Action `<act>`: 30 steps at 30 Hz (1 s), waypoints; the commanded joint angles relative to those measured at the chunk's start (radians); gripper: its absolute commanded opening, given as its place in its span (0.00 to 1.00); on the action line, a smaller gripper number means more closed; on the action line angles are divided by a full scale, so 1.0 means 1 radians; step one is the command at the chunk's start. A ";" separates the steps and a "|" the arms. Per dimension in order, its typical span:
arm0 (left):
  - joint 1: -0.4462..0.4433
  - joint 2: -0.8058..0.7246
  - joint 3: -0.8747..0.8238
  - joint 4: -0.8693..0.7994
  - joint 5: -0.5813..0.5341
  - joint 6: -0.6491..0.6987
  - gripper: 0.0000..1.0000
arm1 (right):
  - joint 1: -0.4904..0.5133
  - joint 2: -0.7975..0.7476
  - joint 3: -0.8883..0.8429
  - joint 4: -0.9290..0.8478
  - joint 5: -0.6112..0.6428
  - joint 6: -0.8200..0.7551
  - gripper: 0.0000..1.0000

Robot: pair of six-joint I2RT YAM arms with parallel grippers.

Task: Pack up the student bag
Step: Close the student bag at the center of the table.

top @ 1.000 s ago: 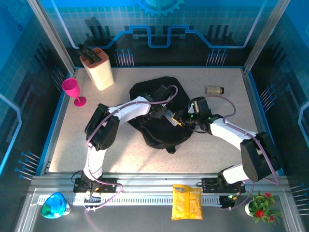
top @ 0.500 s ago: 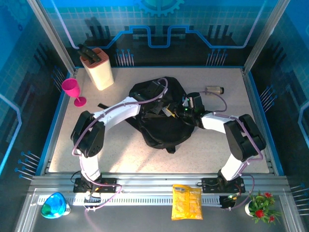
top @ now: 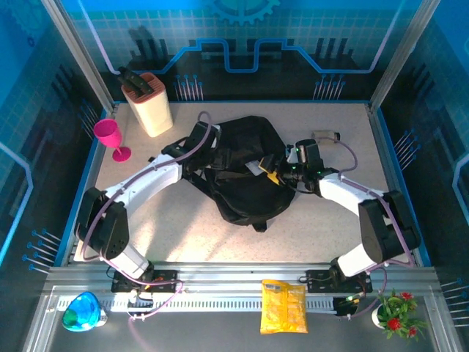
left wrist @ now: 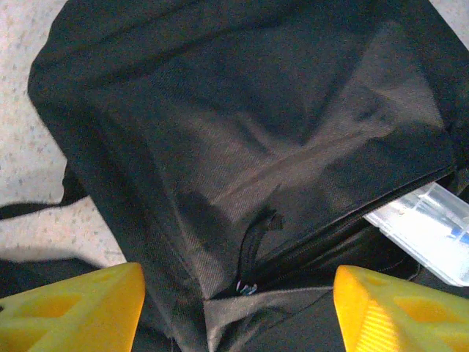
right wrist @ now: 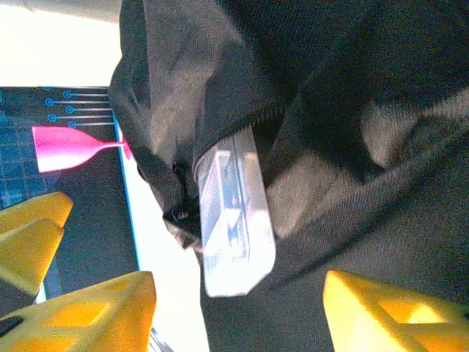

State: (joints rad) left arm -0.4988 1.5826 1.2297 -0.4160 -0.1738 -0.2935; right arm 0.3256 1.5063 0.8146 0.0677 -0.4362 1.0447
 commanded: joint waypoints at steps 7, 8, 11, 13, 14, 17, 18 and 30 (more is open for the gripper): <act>0.019 -0.062 -0.060 0.045 0.016 -0.104 0.80 | 0.046 0.064 0.097 -0.138 0.020 -0.093 0.34; 0.019 -0.063 -0.063 0.045 0.019 -0.108 0.80 | 0.052 0.089 0.121 -0.131 0.024 -0.096 0.30; 0.022 -0.068 -0.071 0.047 0.022 -0.118 0.80 | 0.070 0.170 0.196 -0.122 0.044 -0.098 0.21; 0.023 -0.075 -0.077 0.046 0.023 -0.123 0.81 | 0.081 0.229 0.248 -0.108 0.052 -0.093 0.17; 0.023 -0.079 -0.082 0.047 0.024 -0.126 0.81 | 0.088 0.264 0.279 -0.107 0.055 -0.093 0.16; 0.026 -0.091 -0.095 0.045 0.031 -0.140 0.81 | 0.101 0.346 0.355 -0.116 0.074 -0.091 0.14; 0.029 -0.094 -0.100 0.045 0.032 -0.145 0.81 | 0.101 0.364 0.374 -0.124 0.077 -0.088 0.14; 0.084 -0.140 -0.203 0.059 0.091 -0.242 0.83 | 0.120 0.161 0.387 -0.333 0.162 -0.405 0.39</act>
State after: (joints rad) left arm -0.4397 1.4811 1.0580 -0.3748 -0.1226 -0.4839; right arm 0.4232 1.7542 1.1732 -0.1432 -0.3237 0.8101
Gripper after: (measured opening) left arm 0.828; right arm 0.370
